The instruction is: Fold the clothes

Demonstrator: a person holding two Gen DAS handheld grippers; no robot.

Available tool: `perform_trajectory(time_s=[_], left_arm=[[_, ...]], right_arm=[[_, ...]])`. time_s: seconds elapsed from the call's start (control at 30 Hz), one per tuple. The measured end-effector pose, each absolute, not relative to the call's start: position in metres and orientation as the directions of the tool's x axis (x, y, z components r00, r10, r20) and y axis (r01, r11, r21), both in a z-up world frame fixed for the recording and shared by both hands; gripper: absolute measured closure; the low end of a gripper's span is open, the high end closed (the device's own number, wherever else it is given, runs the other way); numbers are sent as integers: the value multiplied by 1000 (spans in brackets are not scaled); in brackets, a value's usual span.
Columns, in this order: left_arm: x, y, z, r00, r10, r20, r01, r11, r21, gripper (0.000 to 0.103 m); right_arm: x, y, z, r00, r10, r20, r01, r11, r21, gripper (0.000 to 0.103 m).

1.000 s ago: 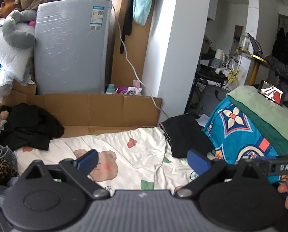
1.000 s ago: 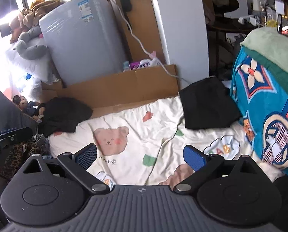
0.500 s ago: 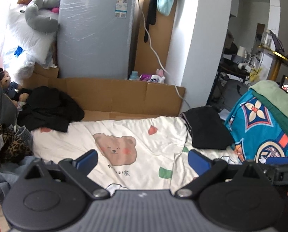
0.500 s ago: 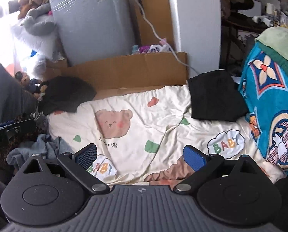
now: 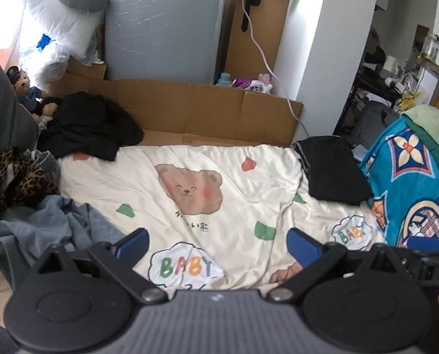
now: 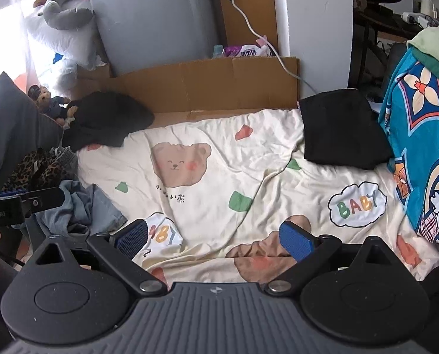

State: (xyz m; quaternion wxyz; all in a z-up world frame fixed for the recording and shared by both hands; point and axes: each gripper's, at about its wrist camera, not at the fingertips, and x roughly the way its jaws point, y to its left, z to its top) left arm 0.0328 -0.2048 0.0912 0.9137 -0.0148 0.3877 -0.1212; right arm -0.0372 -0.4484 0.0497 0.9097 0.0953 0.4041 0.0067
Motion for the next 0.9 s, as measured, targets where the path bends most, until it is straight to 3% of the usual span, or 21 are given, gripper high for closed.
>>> perform_trajectory(time_s=[0.9], left_arm=[[41, -204, 82, 645, -143, -751, 142, 988, -65, 2]], right_arm=[[-37, -444, 52, 658, 133, -741, 21, 981, 195, 4]])
